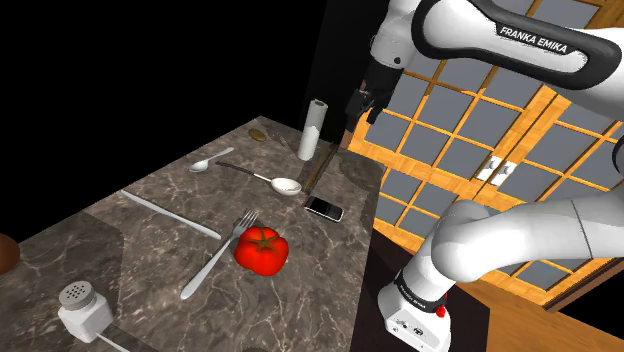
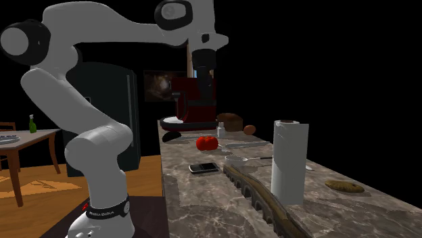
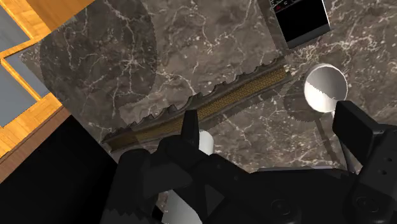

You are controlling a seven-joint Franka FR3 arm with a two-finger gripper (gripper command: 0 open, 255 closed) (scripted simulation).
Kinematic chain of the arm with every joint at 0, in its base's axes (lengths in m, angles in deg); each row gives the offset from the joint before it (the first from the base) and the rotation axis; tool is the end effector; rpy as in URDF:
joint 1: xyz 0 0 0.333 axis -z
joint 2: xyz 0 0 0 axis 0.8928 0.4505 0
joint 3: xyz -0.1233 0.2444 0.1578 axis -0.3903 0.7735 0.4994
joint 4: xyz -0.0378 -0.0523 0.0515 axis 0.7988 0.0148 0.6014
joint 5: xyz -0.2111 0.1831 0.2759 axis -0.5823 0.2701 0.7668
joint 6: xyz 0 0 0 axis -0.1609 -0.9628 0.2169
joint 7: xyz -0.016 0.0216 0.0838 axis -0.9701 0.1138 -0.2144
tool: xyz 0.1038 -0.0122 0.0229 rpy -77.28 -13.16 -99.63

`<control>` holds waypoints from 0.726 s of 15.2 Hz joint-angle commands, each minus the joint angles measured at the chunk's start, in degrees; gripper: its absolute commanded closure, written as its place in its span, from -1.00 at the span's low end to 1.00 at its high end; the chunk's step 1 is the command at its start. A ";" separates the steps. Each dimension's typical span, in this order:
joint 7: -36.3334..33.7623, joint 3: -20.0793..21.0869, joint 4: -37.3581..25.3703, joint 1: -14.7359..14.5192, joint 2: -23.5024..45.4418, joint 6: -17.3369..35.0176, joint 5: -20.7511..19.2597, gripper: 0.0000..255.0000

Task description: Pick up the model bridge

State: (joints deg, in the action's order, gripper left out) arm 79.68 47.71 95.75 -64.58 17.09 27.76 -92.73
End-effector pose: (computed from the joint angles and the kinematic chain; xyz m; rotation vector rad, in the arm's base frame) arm 0.3206 0.0295 0.6176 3.0406 -0.1453 0.1339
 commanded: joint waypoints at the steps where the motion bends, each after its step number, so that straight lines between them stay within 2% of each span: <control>1: 0.00 0.00 0.00 0.00 0.00 0.00 0.00 -1.00; 11: -25.43 1.45 1.95 10.38 14.83 15.82 2.29 -1.00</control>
State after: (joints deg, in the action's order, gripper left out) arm 57.09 49.06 97.57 -55.22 30.39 41.93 -90.65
